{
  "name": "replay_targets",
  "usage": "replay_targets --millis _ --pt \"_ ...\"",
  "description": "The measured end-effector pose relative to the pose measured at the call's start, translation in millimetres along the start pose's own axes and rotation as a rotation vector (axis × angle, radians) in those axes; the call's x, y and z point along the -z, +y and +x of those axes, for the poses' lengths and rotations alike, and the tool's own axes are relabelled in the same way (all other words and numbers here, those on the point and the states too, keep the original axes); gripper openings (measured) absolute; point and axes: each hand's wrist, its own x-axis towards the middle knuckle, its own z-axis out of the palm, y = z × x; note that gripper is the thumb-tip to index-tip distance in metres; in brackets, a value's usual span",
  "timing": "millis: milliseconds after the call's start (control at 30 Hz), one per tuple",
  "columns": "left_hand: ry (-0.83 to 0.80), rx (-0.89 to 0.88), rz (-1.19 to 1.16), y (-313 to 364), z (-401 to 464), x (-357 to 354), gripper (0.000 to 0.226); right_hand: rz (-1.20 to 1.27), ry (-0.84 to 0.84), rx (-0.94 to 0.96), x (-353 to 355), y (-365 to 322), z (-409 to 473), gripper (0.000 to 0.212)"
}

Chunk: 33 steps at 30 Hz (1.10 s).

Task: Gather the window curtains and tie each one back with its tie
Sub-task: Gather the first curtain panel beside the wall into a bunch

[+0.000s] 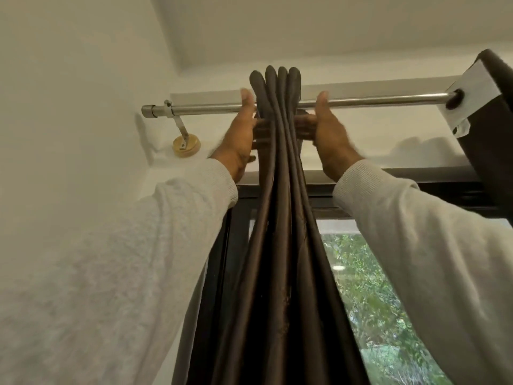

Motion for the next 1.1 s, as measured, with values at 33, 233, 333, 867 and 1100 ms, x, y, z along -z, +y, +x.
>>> replay_targets --millis 33,233,333,867,1100 --pt "0.076 -0.006 -0.007 2.9 -2.9 2.2 0.09 0.015 0.099 0.02 1.2 -1.4 -1.3 0.08" --pt "-0.058 -0.039 -0.155 -6.6 3.7 7.4 0.096 0.261 -0.034 0.011 -8.4 10.7 -4.1 0.074" --pt "-0.118 0.003 -0.11 -16.0 -2.1 6.4 0.102 0.216 -0.093 -0.019 -10.6 15.0 -12.3 0.085" --pt "-0.081 0.045 0.016 -67.9 -200.8 30.4 0.059 0.066 -0.16 0.199 2.7 78.1 -215.5 0.027" --pt "-0.095 0.136 0.055 -79.9 -294.6 49.0 0.054 0.059 -0.181 0.078 21.8 88.5 -318.8 0.028"
